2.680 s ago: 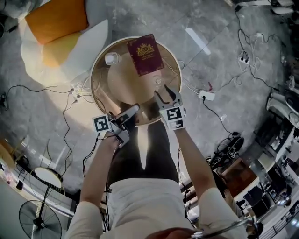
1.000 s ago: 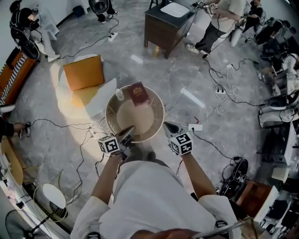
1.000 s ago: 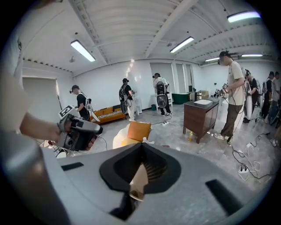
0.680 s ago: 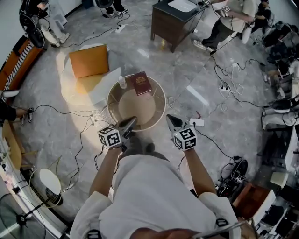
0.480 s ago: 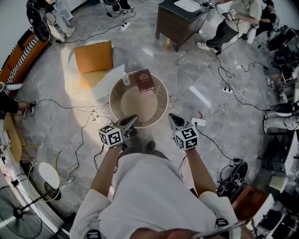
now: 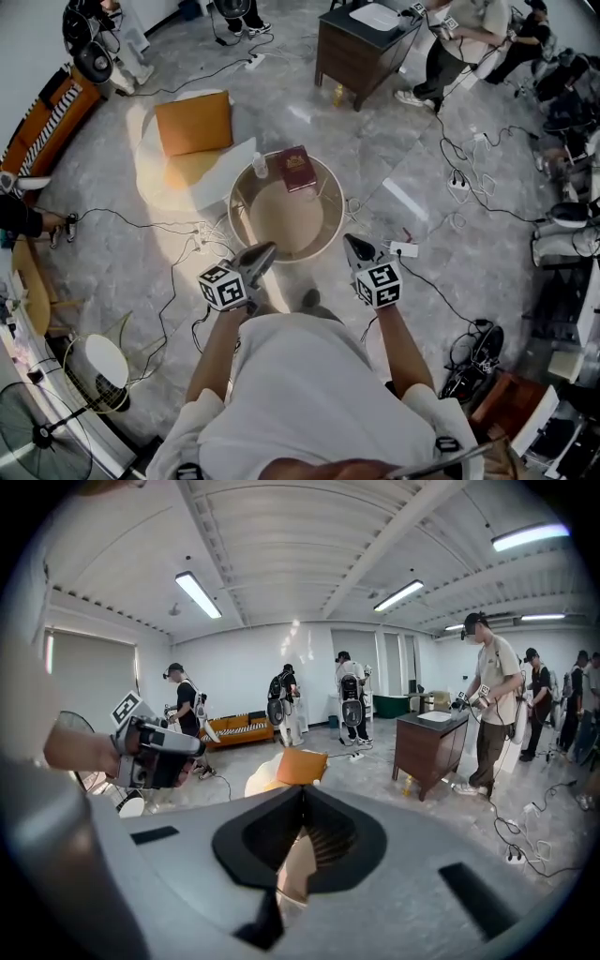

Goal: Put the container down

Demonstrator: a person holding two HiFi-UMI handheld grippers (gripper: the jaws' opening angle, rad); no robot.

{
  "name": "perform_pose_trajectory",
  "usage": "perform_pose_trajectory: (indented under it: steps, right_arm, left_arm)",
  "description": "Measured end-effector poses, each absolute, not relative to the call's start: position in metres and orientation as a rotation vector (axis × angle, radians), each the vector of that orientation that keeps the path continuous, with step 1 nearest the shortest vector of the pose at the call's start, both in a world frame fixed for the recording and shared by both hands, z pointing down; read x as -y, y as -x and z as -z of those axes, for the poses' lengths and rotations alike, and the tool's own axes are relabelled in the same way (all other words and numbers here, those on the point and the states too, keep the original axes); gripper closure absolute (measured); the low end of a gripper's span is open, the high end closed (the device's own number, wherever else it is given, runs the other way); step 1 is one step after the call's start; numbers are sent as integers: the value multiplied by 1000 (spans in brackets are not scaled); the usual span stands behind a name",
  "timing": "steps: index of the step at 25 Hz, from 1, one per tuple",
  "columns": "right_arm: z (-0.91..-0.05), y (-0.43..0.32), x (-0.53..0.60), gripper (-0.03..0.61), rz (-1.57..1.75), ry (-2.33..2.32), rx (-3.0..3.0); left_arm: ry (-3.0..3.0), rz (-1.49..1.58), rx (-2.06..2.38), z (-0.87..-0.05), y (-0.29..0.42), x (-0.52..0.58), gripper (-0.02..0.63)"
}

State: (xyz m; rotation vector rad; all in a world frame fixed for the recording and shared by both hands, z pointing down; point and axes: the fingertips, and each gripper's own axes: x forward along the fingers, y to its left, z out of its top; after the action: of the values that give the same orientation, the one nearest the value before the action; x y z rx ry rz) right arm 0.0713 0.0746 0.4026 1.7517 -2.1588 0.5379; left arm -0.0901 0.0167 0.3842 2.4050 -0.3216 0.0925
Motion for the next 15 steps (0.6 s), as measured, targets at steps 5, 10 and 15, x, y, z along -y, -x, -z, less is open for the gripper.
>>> perform_pose_trajectory:
  steps: [5, 10, 15]
  right_arm:
    - [-389, -52, -66, 583, -482, -1768, 2119]
    - [-367, -31, -58, 582, -431, -1807, 2120]
    - [-354, -26, -54, 583, -421, -1866, 2126]
  left_arm:
    - [-2438, -94, 310, -370, 114, 0, 589]
    - [-2451, -87, 280, -359, 133, 13, 589]
    - [-2457, -90, 260, -355, 141, 22, 589]
